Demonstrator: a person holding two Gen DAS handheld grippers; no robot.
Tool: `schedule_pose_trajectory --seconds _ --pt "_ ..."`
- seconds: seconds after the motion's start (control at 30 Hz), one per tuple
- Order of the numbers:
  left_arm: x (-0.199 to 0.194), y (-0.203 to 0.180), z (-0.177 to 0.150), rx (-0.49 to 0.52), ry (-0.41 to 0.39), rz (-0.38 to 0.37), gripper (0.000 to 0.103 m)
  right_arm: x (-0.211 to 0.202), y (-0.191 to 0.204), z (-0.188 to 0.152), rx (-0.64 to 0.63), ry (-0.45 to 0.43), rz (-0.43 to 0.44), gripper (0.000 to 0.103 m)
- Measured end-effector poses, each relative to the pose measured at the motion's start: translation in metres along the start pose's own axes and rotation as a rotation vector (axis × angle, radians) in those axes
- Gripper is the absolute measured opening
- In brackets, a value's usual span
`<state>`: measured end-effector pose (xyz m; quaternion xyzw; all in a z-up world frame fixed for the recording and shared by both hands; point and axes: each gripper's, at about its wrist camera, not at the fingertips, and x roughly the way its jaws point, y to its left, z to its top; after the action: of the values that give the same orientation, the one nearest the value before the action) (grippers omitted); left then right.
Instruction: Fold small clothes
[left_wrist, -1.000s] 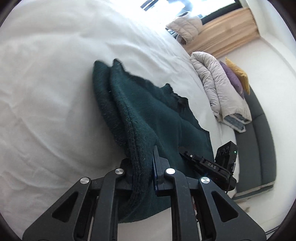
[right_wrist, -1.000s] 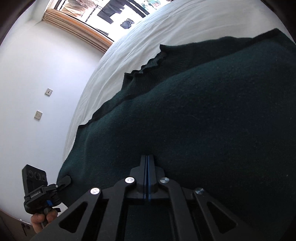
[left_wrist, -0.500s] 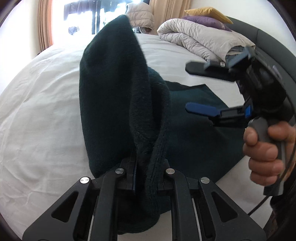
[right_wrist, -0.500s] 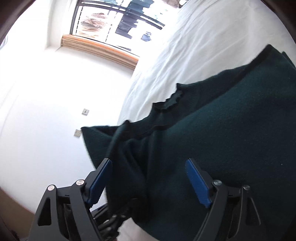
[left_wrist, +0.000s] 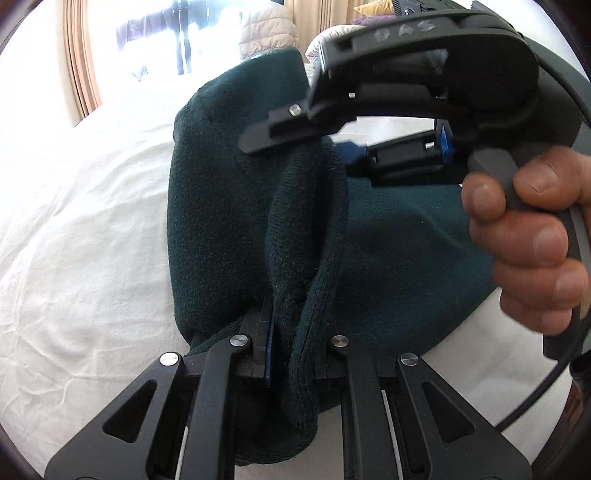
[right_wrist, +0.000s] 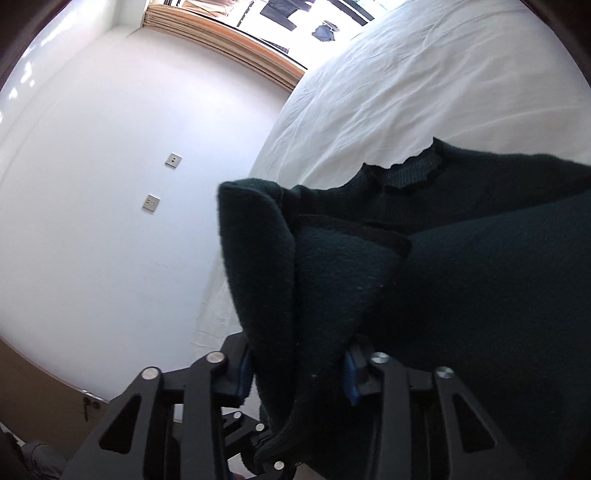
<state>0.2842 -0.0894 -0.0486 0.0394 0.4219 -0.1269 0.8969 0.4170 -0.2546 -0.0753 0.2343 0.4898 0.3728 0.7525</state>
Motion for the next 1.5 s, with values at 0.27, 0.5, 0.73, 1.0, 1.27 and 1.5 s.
schedule_pose_trajectory --seconds 0.27,0.5,0.73,1.0,1.27,1.5 --pt "0.001 -0.041 0.023 0.051 -0.001 -0.049 0.011 -0.037 -0.014 0.009 -0.036 -0.017 -0.158 0.013" --pt "0.021 -0.116 0.057 0.133 -0.018 -0.119 0.011 -0.092 -0.053 0.024 -0.025 -0.046 -0.253 0.013" --pt "0.043 -0.175 0.064 0.191 -0.02 -0.172 0.011 -0.12 -0.11 0.026 0.019 -0.034 -0.316 0.013" --pt "0.05 -0.171 0.048 0.158 0.022 -0.245 0.022 -0.111 -0.152 0.005 0.162 -0.052 -0.266 0.025" --pt "-0.043 -0.08 0.0 0.034 -0.166 -0.334 0.077 -0.127 -0.126 -0.031 0.207 -0.089 -0.152 0.057" --pt "-0.036 -0.032 0.017 -0.012 -0.131 -0.251 0.077 -0.113 -0.093 -0.07 0.174 -0.003 -0.231 0.056"
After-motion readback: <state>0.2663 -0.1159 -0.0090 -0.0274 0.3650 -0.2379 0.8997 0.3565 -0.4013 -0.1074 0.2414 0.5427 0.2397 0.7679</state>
